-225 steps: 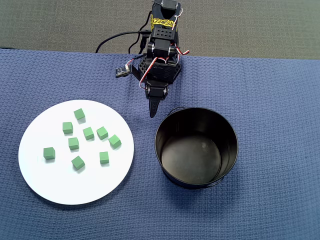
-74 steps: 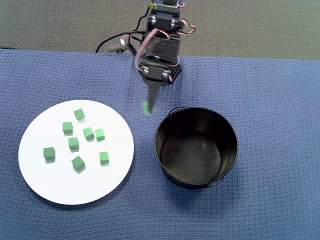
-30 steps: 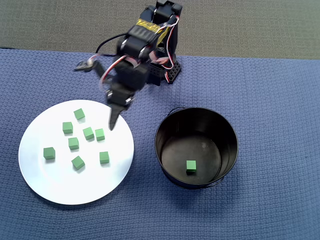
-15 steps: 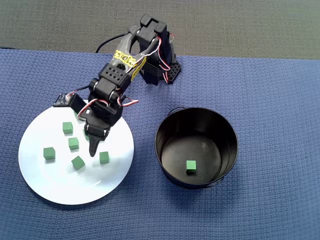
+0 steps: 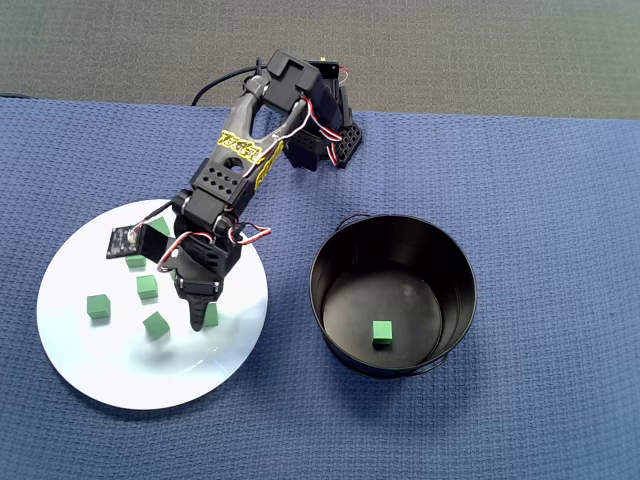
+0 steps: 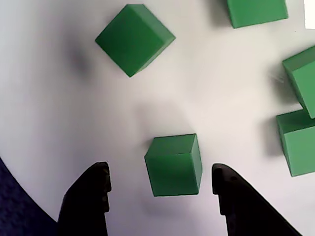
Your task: Pick up the green cubes from the white plate and place them in the black recipient
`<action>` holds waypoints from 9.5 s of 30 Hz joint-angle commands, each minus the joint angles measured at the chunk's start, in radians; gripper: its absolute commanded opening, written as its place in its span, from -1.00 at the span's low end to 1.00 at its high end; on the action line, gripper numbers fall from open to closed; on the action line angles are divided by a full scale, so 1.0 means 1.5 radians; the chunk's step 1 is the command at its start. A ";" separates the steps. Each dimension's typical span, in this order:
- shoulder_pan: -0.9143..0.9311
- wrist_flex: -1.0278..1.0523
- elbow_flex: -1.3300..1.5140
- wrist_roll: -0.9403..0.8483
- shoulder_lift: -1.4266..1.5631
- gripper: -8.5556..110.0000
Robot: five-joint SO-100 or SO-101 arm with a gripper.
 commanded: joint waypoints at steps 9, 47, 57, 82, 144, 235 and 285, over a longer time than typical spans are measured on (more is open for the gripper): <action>0.014 -0.019 0.011 -0.169 0.003 -0.53; 0.005 -0.110 0.070 -0.190 -0.006 -0.78; 0.006 -0.111 0.066 -0.188 -0.009 -0.52; -0.017 -0.098 0.138 -0.183 0.055 -0.55; -0.539 -0.056 0.364 0.281 0.542 -0.10; 0.131 -0.069 0.171 -0.359 0.075 -0.54; -0.091 0.230 0.080 0.144 0.676 -0.86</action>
